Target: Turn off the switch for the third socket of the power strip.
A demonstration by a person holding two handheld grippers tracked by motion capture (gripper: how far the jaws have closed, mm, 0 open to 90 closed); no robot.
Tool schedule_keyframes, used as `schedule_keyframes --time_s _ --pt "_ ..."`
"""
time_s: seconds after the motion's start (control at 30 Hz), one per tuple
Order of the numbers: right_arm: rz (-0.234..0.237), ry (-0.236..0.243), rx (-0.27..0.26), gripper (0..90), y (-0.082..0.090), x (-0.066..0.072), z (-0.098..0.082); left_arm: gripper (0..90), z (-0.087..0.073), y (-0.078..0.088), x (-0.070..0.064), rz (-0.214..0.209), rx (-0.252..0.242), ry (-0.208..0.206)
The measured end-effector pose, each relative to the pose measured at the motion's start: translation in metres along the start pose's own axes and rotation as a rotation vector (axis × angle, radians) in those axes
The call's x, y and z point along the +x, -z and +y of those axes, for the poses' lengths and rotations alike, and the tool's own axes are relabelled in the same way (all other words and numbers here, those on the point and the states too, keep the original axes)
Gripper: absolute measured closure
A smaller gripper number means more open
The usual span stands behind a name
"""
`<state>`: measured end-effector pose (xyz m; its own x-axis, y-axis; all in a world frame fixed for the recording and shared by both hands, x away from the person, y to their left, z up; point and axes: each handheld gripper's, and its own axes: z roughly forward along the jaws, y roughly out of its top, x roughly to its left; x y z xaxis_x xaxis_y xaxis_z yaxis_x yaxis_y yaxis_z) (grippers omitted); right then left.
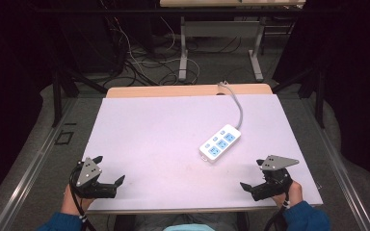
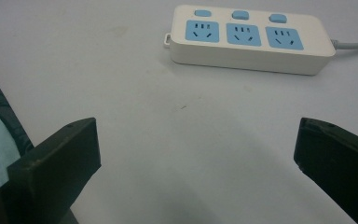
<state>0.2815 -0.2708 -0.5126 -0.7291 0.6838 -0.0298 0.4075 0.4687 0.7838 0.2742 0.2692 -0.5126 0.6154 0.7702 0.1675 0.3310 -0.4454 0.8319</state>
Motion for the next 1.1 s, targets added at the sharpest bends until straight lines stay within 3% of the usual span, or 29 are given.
schedule_keyframes --time_s 0.07,0.3,0.73,0.93,1.1 --pt "-0.010 0.000 -0.005 0.0 0.000 0.000 0.000 0.4 0.000 0.000 0.001 0.009 0.002 -0.019" --pt "-0.017 -0.003 -0.013 0.0 0.000 0.000 0.001 0.5 0.000 -0.001 0.000 -0.005 0.006 -0.005" --pt "-0.019 0.002 -0.026 0.0 -0.001 -0.001 0.008 0.7 0.000 -0.001 0.000 -0.005 0.008 -0.013" --pt "-0.018 0.011 -0.023 0.0 -0.002 -0.002 0.011 0.7 0.000 -0.001 0.000 0.006 0.017 -0.035" --pt "-0.026 0.015 -0.030 0.0 -0.004 -0.004 0.016 0.7 0.000 -0.002 -0.001 -0.001 0.018 -0.024"
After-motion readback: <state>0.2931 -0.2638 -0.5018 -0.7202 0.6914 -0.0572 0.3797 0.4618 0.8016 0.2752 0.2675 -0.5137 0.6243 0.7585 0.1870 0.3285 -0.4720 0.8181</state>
